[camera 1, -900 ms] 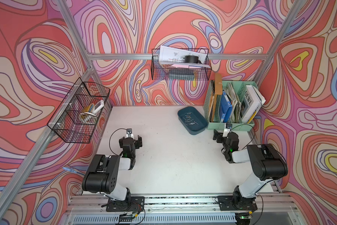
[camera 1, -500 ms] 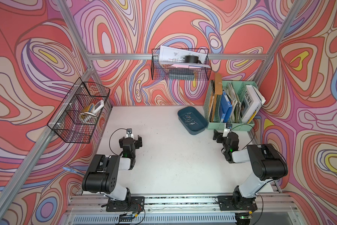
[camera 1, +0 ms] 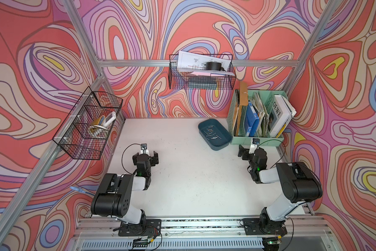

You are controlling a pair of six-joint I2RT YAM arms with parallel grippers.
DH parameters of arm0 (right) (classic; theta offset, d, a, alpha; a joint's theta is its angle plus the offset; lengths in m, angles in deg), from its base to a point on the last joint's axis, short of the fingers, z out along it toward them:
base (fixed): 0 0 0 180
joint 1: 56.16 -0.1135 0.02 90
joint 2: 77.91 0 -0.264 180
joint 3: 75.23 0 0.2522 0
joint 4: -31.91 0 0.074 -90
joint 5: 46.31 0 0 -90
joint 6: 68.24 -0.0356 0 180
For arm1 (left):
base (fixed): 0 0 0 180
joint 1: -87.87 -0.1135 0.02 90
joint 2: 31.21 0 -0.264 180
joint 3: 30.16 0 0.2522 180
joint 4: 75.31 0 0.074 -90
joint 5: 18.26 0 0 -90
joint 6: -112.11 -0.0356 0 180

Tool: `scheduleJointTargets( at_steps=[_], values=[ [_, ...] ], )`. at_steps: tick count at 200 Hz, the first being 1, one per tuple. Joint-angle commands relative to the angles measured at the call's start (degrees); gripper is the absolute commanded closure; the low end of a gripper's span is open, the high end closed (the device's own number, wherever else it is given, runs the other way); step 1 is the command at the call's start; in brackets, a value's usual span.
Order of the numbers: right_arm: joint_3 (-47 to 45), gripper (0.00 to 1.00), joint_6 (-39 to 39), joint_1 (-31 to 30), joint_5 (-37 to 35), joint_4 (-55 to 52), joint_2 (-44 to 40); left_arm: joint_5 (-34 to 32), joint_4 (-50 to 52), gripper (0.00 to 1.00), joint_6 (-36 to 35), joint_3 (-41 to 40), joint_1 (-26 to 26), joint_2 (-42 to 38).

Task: Take out the screws from the storage box
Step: Move the storage box to the center of the board.

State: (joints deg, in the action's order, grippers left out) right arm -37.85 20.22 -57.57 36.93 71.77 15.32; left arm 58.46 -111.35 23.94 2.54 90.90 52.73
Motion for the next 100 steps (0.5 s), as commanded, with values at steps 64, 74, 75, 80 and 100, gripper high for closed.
scheduleJointTargets(
  at_steps=[64, 74, 75, 80, 100],
  values=[
    [21.42, 0.02, -31.36, 0.44, -10.57, -71.87, -21.53, 2.69, 45.06, 0.01, 38.26, 5.86, -0.13, -40.57],
    [21.78, 0.02, -34.85, 0.45, -11.1, -74.67, -23.87, 8.36, 45.37, 0.01, 39.09, 6.8, -0.18, -40.33],
    [21.8, 0.02, -35.15, 0.45, -11.21, -75.0, -23.87, 8.76, 45.65, 0.01, 39.2, 7.03, -0.2, -40.3],
    [21.87, 0.02, -36.66, 0.53, -11.09, -76.21, -25.12, 10.28, 47.95, 0.02, 39.92, 8.4, -0.13, -39.61],
    [22.85, 0.02, -37.68, 0.53, -5.9, -79.36, -29.78, 14.27, 61.11, 0.02, 40.99, 17.45, -0.13, -34.7]
  ],
)
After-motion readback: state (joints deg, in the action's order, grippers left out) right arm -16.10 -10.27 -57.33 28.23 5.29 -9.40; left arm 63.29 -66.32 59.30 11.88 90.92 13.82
